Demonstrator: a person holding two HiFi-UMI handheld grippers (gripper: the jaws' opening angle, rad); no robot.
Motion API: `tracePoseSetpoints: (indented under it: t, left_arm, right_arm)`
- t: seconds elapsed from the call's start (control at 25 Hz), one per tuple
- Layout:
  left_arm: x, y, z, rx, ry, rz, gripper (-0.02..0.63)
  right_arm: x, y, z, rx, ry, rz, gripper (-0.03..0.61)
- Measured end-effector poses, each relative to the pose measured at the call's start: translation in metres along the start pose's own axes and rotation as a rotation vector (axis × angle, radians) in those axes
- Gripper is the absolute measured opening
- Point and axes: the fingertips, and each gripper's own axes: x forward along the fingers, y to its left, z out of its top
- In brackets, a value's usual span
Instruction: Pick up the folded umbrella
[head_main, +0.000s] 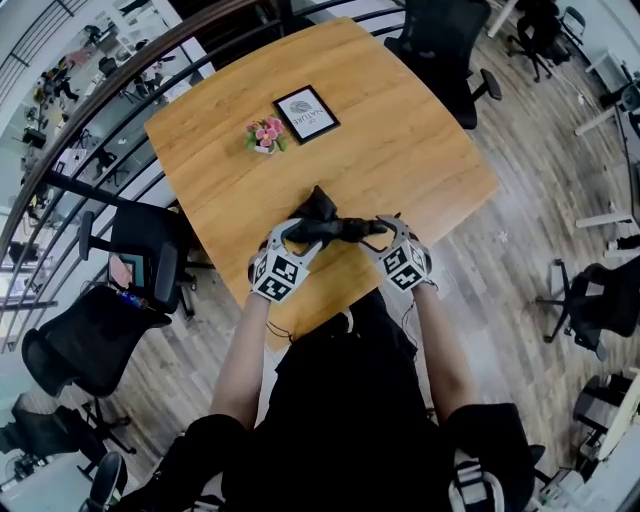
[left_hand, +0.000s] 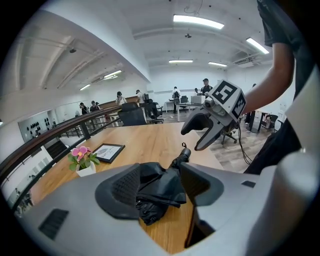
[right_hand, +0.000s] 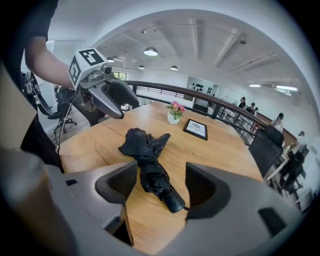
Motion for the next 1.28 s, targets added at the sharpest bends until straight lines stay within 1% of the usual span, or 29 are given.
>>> tracePoseSetpoints:
  t: [0.12, 0.28, 0.52, 0.72, 0.88, 1.08, 1.2, 1.28]
  left_arm:
    - [0.011, 0.003, -0.006, -0.008, 0.029, -0.018, 0.26]
    - [0.027, 0.005, -0.02, 0.001, 0.088, -0.054, 0.276]
    - [0.048, 0.0, -0.04, 0.011, 0.175, -0.111, 0.285]
    - [0.064, -0.001, -0.052, 0.004, 0.225, -0.134, 0.29]
    - [0.075, -0.01, -0.067, 0.048, 0.285, -0.182, 0.298]
    - [0.085, -0.01, -0.073, 0.115, 0.325, -0.201, 0.301]
    - [0.09, -0.012, -0.077, 0.127, 0.347, -0.227, 0.305]
    - [0.092, -0.013, -0.079, 0.121, 0.354, -0.241, 0.307]
  right_arm:
    - [0.012, -0.002, -0.004, -0.003, 0.014, 0.027, 0.319]
    - [0.029, -0.004, -0.012, -0.024, 0.047, 0.077, 0.322]
    - [0.053, 0.004, -0.027, -0.08, 0.092, 0.19, 0.325]
    - [0.071, 0.009, -0.033, -0.105, 0.105, 0.254, 0.325]
    - [0.081, 0.012, -0.037, -0.12, 0.114, 0.291, 0.327]
    - [0.082, 0.015, -0.035, -0.112, 0.113, 0.364, 0.319]
    - [0.083, 0.021, -0.035, -0.129, 0.121, 0.402, 0.31]
    - [0.085, 0.024, -0.036, -0.127, 0.127, 0.43, 0.302]
